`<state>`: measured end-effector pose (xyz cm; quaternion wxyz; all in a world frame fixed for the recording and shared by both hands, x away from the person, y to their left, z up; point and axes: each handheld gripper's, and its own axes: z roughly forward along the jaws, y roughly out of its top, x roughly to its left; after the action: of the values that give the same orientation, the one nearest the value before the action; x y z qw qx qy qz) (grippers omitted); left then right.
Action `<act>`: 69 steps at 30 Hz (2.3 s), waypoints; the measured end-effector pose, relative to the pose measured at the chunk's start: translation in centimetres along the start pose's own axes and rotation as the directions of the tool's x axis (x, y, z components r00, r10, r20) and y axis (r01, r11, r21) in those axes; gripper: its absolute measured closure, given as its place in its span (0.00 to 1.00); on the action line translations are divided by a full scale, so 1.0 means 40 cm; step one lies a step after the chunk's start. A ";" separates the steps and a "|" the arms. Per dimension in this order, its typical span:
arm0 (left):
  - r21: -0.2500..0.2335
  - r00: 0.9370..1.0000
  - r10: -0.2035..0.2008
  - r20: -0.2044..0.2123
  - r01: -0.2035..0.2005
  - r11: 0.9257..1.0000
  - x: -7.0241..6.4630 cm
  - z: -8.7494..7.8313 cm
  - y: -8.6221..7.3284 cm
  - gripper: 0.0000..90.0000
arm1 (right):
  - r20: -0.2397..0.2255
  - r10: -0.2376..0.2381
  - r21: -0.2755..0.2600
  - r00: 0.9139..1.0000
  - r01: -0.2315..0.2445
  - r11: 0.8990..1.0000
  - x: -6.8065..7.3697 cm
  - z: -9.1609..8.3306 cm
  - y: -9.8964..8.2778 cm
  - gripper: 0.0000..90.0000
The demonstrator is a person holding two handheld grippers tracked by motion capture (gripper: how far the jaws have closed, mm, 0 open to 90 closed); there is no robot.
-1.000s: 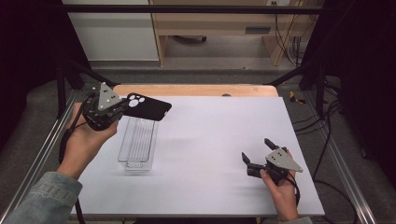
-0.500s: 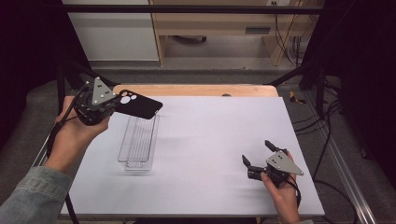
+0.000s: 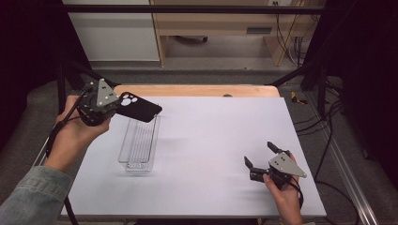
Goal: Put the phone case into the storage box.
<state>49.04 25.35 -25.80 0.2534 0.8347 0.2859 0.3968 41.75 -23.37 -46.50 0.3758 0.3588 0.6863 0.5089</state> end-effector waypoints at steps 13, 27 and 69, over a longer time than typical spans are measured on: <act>0.016 1.000 0.008 0.008 -0.008 1.000 -0.008 0.014 -0.022 0.93 | -0.002 0.012 -0.002 1.000 -0.012 1.000 -0.001 0.000 0.000 0.05; 0.044 0.999 0.039 -0.004 -0.039 0.998 -0.011 0.026 -0.039 0.93 | -0.004 0.009 -0.005 1.000 -0.009 1.000 0.000 0.000 0.001 0.05; 0.140 0.972 0.235 -0.008 -0.232 0.963 -0.042 0.055 -0.028 0.93 | -0.024 -0.011 -0.036 1.000 0.010 0.999 0.007 -0.013 0.001 0.05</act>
<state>49.63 24.57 -28.63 0.1430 0.8732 0.2152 0.4133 41.16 -23.34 -46.39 0.3766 0.3422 0.6834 0.5235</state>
